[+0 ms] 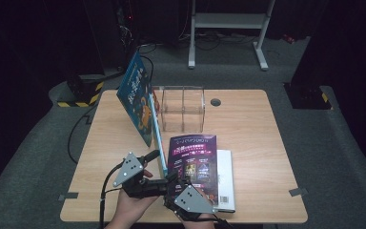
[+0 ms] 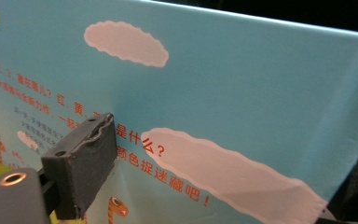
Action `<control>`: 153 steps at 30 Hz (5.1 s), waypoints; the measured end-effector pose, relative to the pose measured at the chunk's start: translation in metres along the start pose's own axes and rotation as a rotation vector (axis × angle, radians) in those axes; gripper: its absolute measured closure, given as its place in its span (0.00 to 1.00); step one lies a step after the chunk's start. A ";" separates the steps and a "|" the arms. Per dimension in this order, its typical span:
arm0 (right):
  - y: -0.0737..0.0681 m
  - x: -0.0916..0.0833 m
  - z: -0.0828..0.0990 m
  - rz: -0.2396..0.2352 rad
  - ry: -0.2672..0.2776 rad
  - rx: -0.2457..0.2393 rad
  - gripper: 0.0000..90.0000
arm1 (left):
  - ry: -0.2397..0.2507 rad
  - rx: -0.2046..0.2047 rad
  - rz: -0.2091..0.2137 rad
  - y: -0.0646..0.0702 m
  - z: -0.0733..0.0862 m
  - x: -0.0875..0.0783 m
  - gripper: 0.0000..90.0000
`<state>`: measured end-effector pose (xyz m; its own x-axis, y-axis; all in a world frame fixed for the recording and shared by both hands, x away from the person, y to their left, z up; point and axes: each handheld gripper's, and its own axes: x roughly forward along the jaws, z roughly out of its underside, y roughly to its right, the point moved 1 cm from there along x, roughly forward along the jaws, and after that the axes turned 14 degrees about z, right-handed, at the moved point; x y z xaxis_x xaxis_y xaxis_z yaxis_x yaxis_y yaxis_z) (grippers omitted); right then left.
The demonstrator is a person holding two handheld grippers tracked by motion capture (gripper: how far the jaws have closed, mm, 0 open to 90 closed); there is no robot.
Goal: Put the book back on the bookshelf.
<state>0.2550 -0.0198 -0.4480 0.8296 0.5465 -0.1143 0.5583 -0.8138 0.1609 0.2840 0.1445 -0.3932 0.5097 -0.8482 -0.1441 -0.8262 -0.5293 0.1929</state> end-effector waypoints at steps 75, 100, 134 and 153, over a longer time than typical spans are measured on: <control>-0.036 0.027 0.023 -0.182 -0.133 -0.022 0.60 | -0.036 0.084 -0.177 -0.024 0.031 -0.039 0.39; 0.129 -0.034 0.050 0.228 -0.196 0.054 0.60 | -0.041 0.157 -0.320 -0.014 0.052 -0.041 0.55; 0.167 -0.038 0.078 0.362 -0.252 0.147 0.60 | -0.036 0.128 -0.383 -0.014 0.055 -0.044 0.72; 0.207 -0.049 0.096 0.389 -0.308 0.124 0.62 | 0.004 0.077 -0.419 -0.016 0.057 -0.044 0.80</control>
<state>0.3297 -0.2336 -0.5036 0.9255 0.1299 -0.3559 0.1882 -0.9729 0.1341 0.2612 0.1915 -0.4453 0.8061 -0.5601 -0.1910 -0.5628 -0.8253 0.0453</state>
